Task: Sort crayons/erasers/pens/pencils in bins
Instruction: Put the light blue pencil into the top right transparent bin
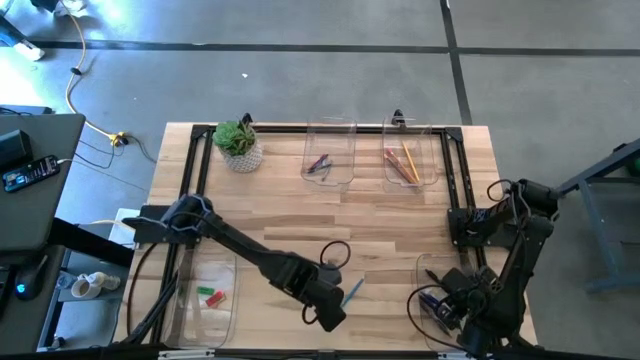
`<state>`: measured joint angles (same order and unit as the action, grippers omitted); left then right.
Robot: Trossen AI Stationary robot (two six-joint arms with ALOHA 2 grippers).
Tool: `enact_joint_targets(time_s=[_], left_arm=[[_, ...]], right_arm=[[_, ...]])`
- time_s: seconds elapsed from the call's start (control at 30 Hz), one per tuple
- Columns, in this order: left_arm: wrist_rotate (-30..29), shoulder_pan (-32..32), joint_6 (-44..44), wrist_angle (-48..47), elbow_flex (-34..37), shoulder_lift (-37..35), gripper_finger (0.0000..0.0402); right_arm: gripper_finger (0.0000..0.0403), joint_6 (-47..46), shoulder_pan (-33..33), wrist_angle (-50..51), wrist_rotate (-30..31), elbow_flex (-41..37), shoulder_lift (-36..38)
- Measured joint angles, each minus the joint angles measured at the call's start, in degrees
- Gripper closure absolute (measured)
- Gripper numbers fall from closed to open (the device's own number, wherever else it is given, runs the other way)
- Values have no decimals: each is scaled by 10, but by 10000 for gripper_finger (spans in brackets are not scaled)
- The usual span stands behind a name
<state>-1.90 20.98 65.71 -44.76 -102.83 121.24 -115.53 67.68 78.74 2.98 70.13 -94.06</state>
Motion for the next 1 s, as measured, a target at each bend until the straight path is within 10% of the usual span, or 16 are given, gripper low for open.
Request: enact_joint_targets(time_s=[0.47,1.0], left_arm=[[45,-11,-14,-97,-9,-7,305],[-109,29,-29,-210,-130,-2,370]], right_arm=[[253,0,-1,9,0,0,0],[253,7,-23,10,0,0,0]])
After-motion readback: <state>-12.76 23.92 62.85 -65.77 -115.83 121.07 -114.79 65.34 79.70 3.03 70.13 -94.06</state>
